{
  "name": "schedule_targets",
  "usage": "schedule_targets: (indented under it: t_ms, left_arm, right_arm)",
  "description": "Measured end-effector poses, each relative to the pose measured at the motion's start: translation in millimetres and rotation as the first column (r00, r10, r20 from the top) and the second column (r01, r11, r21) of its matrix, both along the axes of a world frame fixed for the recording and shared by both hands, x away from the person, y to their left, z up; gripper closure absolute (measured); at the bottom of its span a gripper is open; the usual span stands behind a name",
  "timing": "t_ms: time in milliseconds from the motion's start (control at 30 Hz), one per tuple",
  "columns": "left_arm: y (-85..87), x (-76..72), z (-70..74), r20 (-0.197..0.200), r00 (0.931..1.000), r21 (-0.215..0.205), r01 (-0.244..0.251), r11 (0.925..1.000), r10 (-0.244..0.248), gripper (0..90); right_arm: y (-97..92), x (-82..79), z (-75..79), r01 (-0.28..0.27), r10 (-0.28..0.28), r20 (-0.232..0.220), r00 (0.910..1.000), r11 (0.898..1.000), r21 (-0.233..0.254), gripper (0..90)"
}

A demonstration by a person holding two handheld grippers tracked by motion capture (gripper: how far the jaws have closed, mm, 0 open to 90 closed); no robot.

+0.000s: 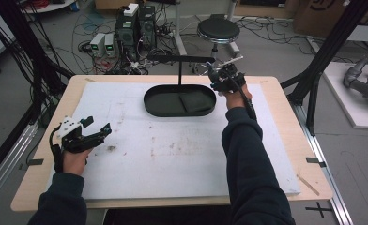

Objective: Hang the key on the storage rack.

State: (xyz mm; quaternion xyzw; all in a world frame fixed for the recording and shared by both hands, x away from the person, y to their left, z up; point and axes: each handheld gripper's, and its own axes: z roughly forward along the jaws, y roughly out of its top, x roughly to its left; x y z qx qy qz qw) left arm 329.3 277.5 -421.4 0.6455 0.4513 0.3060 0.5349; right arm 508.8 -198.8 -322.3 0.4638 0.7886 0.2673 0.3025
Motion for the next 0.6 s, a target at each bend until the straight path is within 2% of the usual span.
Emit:
schedule_targets:
  t_ms: [67, 200, 300, 400, 600]
  left_arm:
    - [0.4, 0.1, -0.3, -0.001, 1.0, -0.002, -0.001, 1.0, 0.001, 21.7]
    - [1.2, -0.2, -0.3, -0.002, 1.0, -0.001, -0.001, 1.0, 0.001, 21.7]
    - [1.7, -0.6, -0.3, -0.002, 1.0, -0.001, -0.002, 1.0, 0.002, 21.7]
    - [2.0, -0.5, -0.5, -0.003, 1.0, -0.003, -0.003, 1.0, 0.003, 21.7]
    - [2.5, -0.5, -0.8, -0.004, 1.0, -0.006, -0.002, 1.0, 0.002, 21.7]
  right_arm:
    - [6.6, 3.2, -7.4, -0.016, 0.016, -0.006, 0.9999, 1.0, -0.012, 40.4]
    - [14.6, 8.2, -16.8, -0.016, 0.016, -0.008, 0.9998, 1.0, 0.006, 40.5]
    - [17.6, 12.2, -22.7, -0.014, 0.015, -0.015, 0.9998, 0.999, 0.029, 40.3]
    - [18.1, 13.7, -26.8, 0.004, -0.003, -0.014, 0.9999, 0.997, 0.083, 38.1]
    - [12.4, 11.5, -32.9, -0.016, 0.017, -0.005, 0.9999, 0.994, 0.107, 31.0]
